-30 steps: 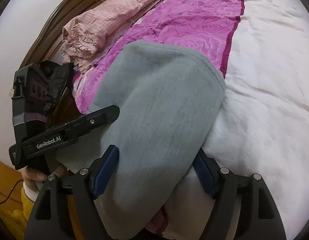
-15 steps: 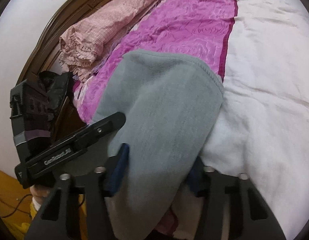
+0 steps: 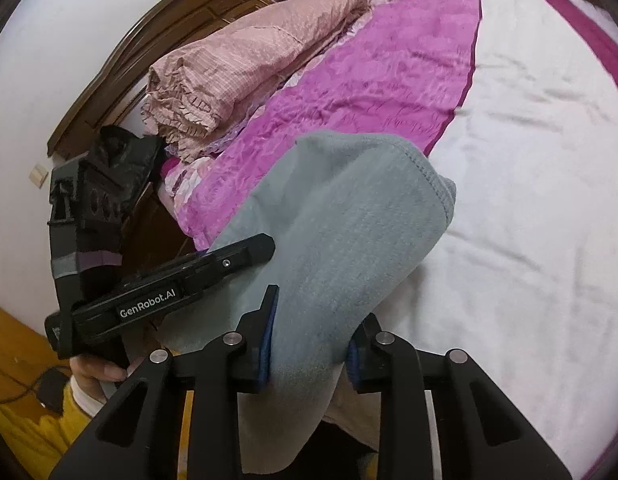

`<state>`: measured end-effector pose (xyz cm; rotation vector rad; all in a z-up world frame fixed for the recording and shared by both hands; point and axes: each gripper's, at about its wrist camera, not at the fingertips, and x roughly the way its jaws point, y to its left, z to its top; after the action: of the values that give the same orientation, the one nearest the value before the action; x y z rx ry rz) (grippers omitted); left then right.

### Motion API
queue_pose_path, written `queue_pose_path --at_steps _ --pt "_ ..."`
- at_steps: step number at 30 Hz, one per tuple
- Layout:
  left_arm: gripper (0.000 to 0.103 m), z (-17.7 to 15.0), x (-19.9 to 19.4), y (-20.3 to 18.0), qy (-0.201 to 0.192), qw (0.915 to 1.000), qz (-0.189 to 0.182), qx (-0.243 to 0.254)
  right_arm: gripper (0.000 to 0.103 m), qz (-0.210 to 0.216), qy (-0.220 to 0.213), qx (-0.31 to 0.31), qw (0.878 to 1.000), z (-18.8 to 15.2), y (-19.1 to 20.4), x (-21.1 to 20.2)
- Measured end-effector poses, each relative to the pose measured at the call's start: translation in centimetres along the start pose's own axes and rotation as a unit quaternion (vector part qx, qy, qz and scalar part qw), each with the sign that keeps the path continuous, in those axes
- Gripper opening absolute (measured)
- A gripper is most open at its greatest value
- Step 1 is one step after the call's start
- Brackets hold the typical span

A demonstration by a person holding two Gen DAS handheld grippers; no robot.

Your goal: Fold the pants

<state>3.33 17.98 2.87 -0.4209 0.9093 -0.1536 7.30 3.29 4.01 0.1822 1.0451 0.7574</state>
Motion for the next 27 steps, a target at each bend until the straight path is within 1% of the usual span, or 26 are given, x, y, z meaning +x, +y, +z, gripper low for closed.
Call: queue_pose_path --at_steps 6,10,14,20,27 --pt "0.021 0.7 1.1 -3.9 0.007 0.9995 -0.023 0.023 0.020 -0.014 -0.010 -0.040 0.999 1.0 -1.6 -3.8" --pt "0.021 1.4 2.2 -6.9 0.005 0.9987 -0.027 0.042 0.020 -0.012 -0.013 -0.038 0.999 2.0 -3.7 -5.7" --pt "0.021 2.0 4.2 -9.4 0.014 0.9979 -0.034 0.053 0.020 -0.011 -0.009 -0.035 0.999 2.8 -6.5 -7.0" --pt "0.021 2.8 8.1 -12.7 0.040 0.9952 -0.032 0.084 0.020 -0.013 0.002 -0.015 1.000 3.4 -11.3 -7.9" --pt "0.021 2.7 12.5 -15.4 0.075 0.9885 -0.031 0.128 0.020 -0.010 0.004 0.042 0.999 2.2 -17.1 -7.7"
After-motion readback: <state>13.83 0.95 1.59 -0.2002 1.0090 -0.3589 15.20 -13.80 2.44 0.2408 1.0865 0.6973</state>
